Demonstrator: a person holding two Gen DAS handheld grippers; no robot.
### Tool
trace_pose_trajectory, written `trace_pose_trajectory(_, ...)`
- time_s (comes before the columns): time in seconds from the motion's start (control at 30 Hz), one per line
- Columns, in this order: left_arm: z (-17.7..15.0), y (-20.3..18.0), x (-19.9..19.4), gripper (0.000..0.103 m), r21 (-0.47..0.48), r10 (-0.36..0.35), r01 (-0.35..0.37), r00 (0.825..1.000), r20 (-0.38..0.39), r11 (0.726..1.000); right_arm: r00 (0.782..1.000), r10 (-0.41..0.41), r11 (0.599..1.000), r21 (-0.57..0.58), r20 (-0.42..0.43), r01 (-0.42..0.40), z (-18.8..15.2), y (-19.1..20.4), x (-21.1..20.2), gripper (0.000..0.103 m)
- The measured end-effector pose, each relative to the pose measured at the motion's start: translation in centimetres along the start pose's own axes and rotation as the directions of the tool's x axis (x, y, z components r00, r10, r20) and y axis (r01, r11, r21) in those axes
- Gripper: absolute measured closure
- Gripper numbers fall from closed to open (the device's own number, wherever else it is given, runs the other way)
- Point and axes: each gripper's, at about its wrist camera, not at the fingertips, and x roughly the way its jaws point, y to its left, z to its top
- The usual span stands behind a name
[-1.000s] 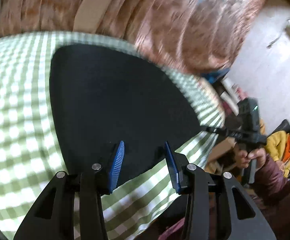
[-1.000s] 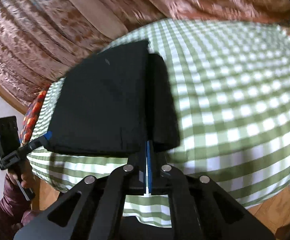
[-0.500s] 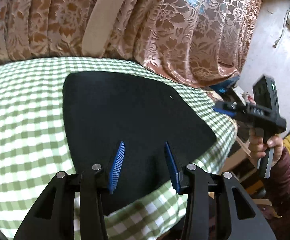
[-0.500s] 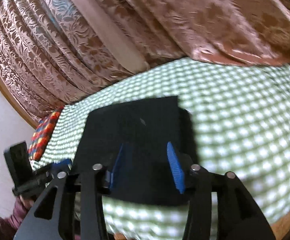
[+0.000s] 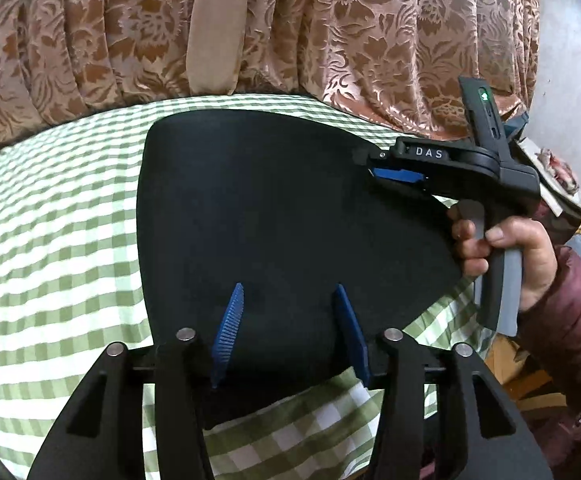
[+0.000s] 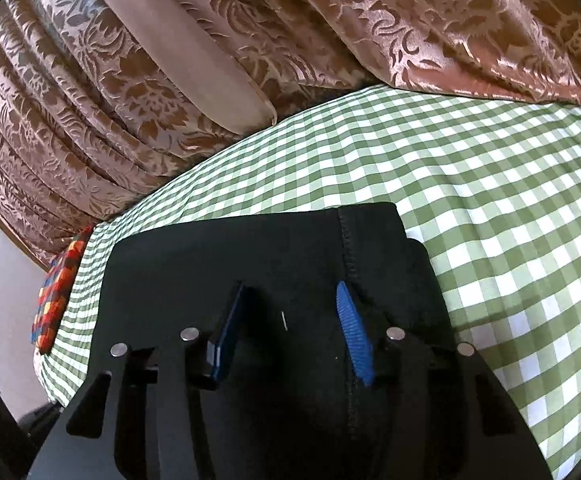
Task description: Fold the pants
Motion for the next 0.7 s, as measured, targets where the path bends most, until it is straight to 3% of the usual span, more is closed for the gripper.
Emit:
trace_pose_trajectory(0.23, 0.5, 0.1, -0.6, 0.053, 0.009, 0.053, -0.053, 0.999, 0.007, 0.999, 1.000, -0.017, 0.999, -0.031, -0.004, 0.017, 0.0, 0.9, -0.9, 0.054)
trace_pose_trajectory(0.4, 0.7, 1.0, -1.6, 0.046, -0.022, 0.073, -0.073, 0.997, 0.024, 0.997, 1.000, -0.025, 0.999, -0.044, 0.002, 0.025, -0.3, 1.1, -2.2, 0.040)
trace_pose_trajectory(0.63, 0.9, 1.9, -2.6, 0.045, -0.040, 0.114, -0.112, 0.993, 0.041, 0.993, 0.997, -0.083, 0.996, -0.030, -0.007, 0.083, -1.6, -0.9, -4.2, 0.032)
trace_pose_trajectory(0.7, 0.9, 2.3, -2.7, 0.038, -0.047, 0.120, -0.118, 0.992, 0.045, 0.992, 0.996, -0.080, 0.997, -0.018, -0.026, 0.080, -1.8, -2.0, -4.4, 0.031)
